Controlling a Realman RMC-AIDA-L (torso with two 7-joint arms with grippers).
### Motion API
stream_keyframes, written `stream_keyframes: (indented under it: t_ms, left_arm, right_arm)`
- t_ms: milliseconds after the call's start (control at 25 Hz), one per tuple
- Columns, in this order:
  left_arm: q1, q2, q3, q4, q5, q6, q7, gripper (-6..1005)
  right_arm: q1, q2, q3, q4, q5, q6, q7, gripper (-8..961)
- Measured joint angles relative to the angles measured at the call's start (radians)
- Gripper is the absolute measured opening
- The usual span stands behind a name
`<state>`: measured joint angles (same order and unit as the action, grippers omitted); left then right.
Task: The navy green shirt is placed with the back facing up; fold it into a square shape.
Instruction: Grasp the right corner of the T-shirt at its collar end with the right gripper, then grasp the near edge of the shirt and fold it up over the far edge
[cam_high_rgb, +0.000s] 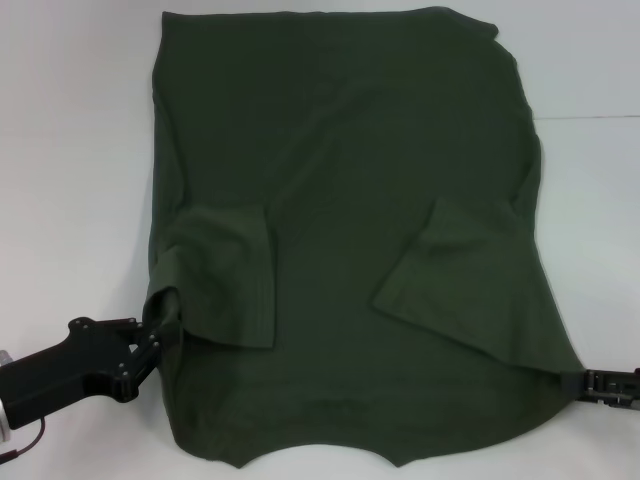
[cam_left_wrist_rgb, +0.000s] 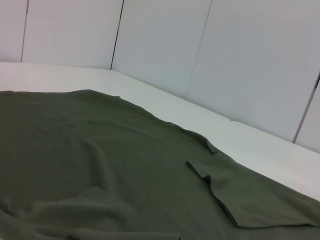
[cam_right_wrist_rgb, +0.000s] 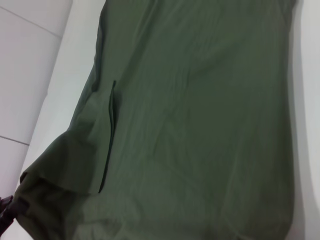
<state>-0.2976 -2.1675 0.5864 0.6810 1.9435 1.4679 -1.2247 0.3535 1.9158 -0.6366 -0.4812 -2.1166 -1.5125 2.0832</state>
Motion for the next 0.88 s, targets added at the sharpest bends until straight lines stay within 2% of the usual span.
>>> stream_keyframes:
  t_ms: [160,560,680,880]
  left_arm:
    - [0.000,0.000,0.000,0.000,0.000,0.000,0.002,44]
    - [0.000,0.000,-0.001,0.000,0.000,0.000,0.004,42]
    - [-0.001,0.000,-0.002,0.000,0.000,0.000,0.004,42]
    - [0.000,0.000,-0.005,0.000,0.000,0.005,-0.027,43]
  right_arm:
    - [0.011,0.004,-0.005,0.003,-0.002,0.012,0.000,668]
    - [0.009,0.016,0.007,-0.005,-0.023,0.018,0.001,212]
    - [0.005,0.017,0.024,-0.007,-0.023,0.017,-0.007,14]
    - [-0.003,0.019,0.052,-0.007,-0.023,0.016,-0.036,14]
